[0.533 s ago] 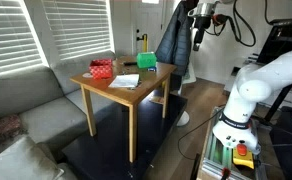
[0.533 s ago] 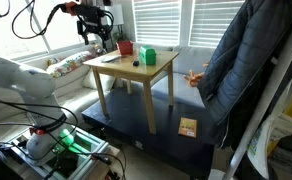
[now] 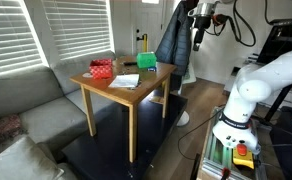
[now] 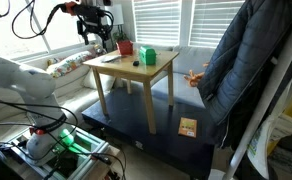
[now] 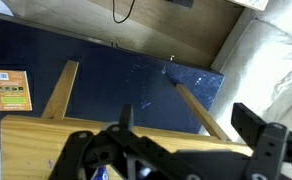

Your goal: Pour the contents of the red basket on the counter

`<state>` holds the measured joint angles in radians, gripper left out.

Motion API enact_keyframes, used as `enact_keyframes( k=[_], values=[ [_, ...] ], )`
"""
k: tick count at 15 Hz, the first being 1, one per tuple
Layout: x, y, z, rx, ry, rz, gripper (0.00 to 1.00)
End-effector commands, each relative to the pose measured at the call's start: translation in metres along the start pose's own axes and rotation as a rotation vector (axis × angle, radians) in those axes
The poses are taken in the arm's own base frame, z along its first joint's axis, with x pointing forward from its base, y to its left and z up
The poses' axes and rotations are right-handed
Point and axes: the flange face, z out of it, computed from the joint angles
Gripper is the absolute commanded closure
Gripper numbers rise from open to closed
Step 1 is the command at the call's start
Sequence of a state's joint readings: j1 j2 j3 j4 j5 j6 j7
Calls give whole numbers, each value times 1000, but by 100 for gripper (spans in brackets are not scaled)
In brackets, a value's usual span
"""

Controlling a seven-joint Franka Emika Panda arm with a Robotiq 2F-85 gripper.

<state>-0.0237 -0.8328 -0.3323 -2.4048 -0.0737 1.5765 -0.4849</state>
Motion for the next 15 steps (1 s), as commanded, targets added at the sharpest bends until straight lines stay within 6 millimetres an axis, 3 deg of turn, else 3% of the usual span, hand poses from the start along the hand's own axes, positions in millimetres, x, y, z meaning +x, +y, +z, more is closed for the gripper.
enact_keyframes(
  k=[1, 10, 12, 15],
  values=[
    [0, 0, -1, 1, -1, 0, 0],
    [0, 0, -1, 1, -1, 0, 0],
    [15, -10, -14, -23, -5, -42, 0],
    [46, -39, -41, -91, -11, -161, 0]
  ],
)
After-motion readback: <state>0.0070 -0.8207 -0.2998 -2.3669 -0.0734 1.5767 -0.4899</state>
